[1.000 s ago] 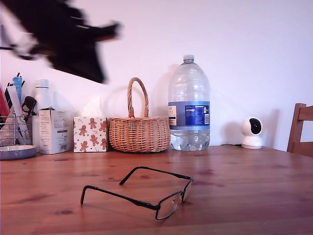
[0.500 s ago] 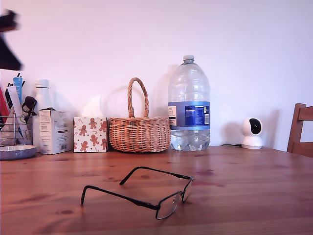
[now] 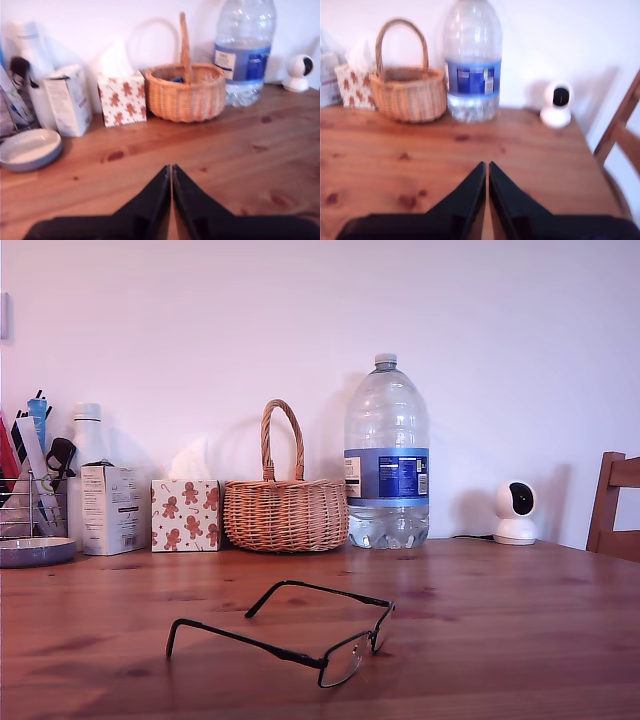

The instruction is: Pick up the glasses and open them, then place them back on the table

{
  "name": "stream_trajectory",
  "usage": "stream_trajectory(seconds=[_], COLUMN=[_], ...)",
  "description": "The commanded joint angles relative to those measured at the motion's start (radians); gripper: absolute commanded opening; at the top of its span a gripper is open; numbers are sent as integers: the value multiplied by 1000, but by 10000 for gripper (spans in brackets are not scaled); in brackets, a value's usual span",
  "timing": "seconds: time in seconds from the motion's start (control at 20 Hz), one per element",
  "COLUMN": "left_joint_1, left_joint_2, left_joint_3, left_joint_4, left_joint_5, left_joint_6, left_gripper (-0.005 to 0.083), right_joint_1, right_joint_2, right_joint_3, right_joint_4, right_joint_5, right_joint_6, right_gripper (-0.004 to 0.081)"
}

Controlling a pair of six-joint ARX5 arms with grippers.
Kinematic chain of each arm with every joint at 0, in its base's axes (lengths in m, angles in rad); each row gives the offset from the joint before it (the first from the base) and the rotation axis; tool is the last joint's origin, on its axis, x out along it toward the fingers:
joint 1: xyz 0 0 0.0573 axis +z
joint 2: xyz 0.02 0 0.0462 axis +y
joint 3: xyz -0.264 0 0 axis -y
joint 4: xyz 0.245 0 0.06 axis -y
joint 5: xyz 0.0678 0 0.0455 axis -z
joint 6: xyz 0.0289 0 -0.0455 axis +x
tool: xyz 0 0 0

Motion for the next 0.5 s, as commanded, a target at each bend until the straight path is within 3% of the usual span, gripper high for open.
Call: stream_trajectory(seconds=[0.0,0.35,0.45], left_joint_1=[-6,-42,-45], left_joint_2=[-43,-263,-326], left_joint_3=[-44,-132,-131], left_joint_4=[15,-85,-115], left_joint_5=[1,1,1], left_joint_6=[4,-3,-4], left_gripper=[-24,-24,-24], right_joint_1=[16,78,90], right_joint_2=[-50,-299,-348], right_joint_3=[-35,-87,-87], right_joint_4=[-18,-151,-191], right_joint_5=[8,107,97], right_joint_6=[15,28,48], right_gripper=[-11,-11,-11])
